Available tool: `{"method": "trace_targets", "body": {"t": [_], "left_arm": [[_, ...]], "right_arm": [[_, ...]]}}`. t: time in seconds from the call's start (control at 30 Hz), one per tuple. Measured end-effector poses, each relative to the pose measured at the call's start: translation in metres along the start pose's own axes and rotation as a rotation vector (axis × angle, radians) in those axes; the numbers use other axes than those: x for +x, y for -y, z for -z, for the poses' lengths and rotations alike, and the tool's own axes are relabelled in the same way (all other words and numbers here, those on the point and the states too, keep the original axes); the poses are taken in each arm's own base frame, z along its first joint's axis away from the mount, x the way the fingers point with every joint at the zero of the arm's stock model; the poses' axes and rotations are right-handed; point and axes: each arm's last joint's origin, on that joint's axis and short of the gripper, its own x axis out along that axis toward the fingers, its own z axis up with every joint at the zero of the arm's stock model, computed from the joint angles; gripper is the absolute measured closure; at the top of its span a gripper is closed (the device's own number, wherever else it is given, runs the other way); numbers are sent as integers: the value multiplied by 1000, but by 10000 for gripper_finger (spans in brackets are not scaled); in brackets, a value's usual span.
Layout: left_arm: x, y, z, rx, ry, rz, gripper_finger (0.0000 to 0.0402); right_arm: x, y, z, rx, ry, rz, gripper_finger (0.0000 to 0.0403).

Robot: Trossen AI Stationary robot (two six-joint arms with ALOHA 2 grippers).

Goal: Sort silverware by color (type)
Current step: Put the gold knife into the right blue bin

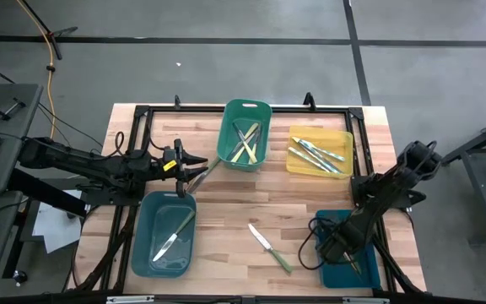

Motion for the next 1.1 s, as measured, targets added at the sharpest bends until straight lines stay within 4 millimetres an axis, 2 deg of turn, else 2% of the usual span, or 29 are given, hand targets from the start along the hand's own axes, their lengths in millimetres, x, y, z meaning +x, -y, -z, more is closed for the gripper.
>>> {"method": "trace_targets", "body": {"t": [0.33, 0.5, 0.57, 0.67, 0.8, 0.87, 1.0, 1.1], "left_arm": [[0, 0, 0, 0, 0, 0, 282], [0, 0, 0, 0, 0, 0, 282], [0, 0, 0, 1, 0, 0, 282], [0, 0, 0, 0, 0, 0, 282], [0, 0, 0, 1, 0, 0, 282], [0, 0, 0, 0, 0, 0, 282], [0, 0, 0, 1, -1, 0, 282], [0, 0, 0, 1, -1, 0, 282]], "right_arm": [[-5, 3, -2, -106, -56, 14, 329], [-32, 9, -6, -181, -85, -15, 329], [-46, 10, -7, -215, -44, -53, 329], [-66, 11, -11, -266, 157, -138, 329], [-82, 7, -23, -296, 626, -206, 329], [-86, 5, -33, -275, 801, -193, 328], [-90, 1, -59, -228, 991, -118, 328], [-83, -2, -79, -226, 1067, -91, 328]]}}
